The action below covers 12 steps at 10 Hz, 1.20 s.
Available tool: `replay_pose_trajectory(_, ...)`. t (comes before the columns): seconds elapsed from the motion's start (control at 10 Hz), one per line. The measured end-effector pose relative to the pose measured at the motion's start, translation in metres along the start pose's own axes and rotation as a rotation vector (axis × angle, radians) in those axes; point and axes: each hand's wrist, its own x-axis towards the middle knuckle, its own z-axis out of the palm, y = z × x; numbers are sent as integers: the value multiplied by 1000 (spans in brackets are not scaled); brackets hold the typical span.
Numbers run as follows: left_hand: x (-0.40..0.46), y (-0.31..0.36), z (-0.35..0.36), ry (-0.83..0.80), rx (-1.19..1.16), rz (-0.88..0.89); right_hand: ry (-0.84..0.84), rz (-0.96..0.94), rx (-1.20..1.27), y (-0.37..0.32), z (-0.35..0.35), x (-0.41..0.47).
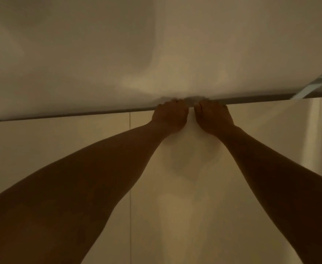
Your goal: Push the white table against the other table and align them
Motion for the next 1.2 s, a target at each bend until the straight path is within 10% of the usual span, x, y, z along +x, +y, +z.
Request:
replay_pose_trajectory(0.4, 15, -31, 11, 10, -57, 247, 54, 57, -307, -22, 27, 13)
replay_pose_trajectory(0.8, -16, -35, 6, 129, -104, 159, 181, 142, 15, -27, 34, 9)
replay_pose_trajectory(1.2, -175, -40, -36, -184, 52, -77, -290, -94, 155, -102, 1, -103)
